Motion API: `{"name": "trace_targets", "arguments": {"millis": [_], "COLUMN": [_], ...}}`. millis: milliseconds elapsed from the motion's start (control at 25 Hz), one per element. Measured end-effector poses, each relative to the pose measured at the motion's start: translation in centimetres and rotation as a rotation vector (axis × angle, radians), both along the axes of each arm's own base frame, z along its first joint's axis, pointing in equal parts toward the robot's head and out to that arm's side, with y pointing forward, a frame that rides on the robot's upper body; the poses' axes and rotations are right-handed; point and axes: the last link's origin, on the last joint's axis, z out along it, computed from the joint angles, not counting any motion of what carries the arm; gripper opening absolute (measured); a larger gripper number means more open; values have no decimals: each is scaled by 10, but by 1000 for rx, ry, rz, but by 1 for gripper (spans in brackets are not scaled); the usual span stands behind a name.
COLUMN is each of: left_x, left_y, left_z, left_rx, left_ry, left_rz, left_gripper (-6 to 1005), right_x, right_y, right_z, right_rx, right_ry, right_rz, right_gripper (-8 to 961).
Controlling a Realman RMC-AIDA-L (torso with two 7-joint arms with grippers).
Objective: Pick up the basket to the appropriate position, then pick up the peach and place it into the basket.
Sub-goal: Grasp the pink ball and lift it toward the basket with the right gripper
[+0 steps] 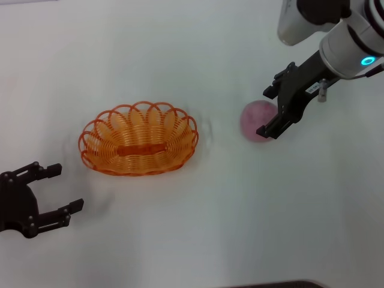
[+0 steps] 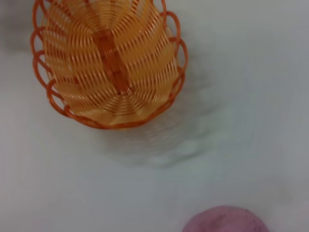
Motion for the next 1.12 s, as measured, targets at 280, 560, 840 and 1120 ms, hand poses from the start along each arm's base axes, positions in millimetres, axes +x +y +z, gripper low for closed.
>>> {"name": "trace_targets", "arguments": {"millis": [280,560,840,1120], "left_x": [0,0,0,0], "left_y": [1,1,1,0], "left_z": [0,0,0,0], "left_rx": [0,0,-2,-3], "left_ry": [2,1,1,-3], "left_rz": [-3,-2,-1,0], "left_gripper": [814,814,813,813], "right_x": [5,8,12,12], "right_y": [3,4,5,6], "right_z": [-5,-11,-17,-18], "right_rx": [12,11,3,6], "right_ry": [-12,-17,-28,-29], "right_rz": [2,-3,-9,-7], "right_gripper": [889,879,870,860]}}
